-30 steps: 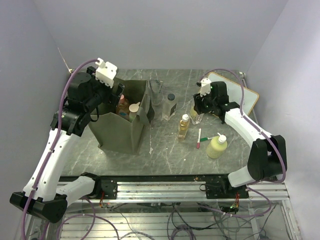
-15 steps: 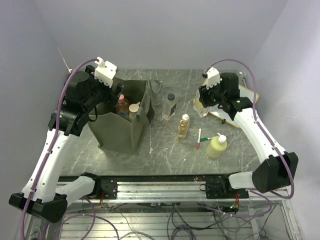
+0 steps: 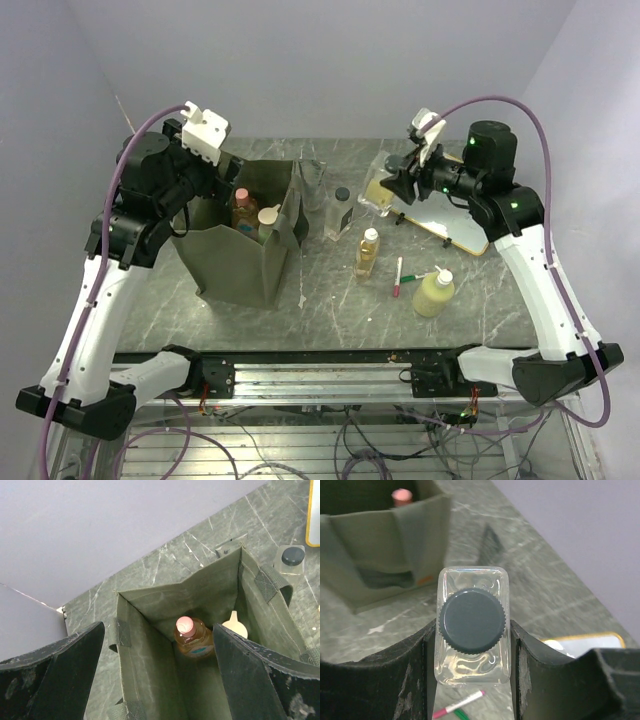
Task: Place the personal care products into the canvas bag
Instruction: Pick up the care product from the center of the board, then place the care product at the center of the board, then pick up the care product from the center of the board.
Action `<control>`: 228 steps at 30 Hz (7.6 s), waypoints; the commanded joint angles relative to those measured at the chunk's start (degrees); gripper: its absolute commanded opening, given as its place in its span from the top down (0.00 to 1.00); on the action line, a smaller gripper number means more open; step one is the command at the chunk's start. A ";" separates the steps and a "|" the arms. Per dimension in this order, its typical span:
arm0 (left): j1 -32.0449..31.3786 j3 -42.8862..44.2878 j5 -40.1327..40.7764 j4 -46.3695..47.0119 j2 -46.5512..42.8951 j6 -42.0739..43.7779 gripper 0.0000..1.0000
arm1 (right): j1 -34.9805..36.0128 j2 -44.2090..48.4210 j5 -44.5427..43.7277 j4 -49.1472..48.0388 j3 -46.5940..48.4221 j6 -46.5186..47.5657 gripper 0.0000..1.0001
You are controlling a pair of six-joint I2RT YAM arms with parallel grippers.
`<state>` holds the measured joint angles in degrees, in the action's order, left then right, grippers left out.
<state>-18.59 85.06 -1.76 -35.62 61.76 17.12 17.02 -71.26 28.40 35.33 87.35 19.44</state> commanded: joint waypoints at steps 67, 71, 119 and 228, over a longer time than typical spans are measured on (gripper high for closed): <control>4.37 1.43 -9.10 -3.65 2.07 2.50 0.00 | 25.86 8.12 -3.54 -22.57 -34.13 -2.85 0.14; -1.59 3.92 -7.94 -5.08 2.86 4.56 0.00 | 18.40 10.11 3.07 -16.27 -27.39 1.10 0.14; -37.66 0.83 -6.46 -13.22 34.28 31.26 0.08 | -23.10 20.92 13.21 -22.25 -41.10 -2.40 0.12; -37.48 -4.77 -13.45 -17.90 25.49 32.76 0.01 | -23.20 16.90 12.12 -21.97 -42.09 0.22 0.11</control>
<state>-55.99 77.89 -11.64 -51.13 85.32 46.22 -5.69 -55.07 40.10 14.02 45.71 19.00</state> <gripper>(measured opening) 0.992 0.887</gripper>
